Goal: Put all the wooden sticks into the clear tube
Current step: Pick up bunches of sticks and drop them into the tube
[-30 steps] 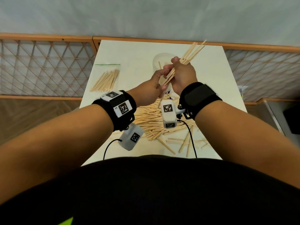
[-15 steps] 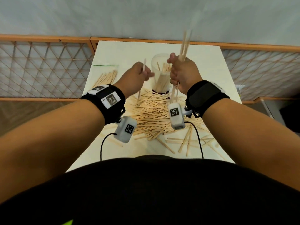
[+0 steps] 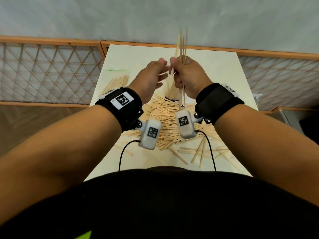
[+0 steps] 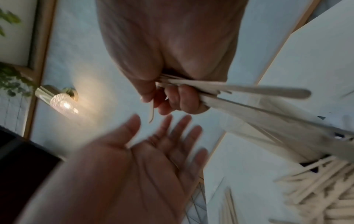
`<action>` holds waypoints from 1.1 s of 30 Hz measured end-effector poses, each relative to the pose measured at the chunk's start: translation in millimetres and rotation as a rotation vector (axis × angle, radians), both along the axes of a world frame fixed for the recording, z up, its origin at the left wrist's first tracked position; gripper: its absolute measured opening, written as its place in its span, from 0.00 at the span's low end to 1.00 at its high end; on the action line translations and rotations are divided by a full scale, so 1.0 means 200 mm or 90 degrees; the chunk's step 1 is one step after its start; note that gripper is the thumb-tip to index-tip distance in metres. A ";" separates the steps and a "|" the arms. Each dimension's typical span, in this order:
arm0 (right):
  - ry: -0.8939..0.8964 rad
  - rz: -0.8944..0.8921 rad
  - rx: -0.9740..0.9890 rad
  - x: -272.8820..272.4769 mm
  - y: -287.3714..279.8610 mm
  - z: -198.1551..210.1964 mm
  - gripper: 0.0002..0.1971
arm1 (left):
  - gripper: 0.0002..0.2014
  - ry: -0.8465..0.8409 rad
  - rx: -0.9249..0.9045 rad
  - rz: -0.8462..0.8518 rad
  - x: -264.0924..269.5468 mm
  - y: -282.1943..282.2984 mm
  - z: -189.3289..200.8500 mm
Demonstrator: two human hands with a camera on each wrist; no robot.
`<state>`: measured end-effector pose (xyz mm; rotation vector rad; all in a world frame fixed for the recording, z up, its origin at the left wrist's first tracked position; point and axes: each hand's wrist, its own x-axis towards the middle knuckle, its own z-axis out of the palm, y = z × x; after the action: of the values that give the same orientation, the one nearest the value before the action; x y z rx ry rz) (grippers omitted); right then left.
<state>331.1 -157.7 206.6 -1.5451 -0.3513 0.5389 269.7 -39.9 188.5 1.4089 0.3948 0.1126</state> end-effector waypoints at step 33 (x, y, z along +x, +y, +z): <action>0.029 -0.044 0.148 0.00 -0.01 0.07 0.05 | 0.24 0.332 -0.458 -0.054 0.00 -0.12 -0.05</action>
<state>331.0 -160.7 220.6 -1.3143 -0.3124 0.4616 269.4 -63.8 177.7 0.7206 0.7186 -0.4396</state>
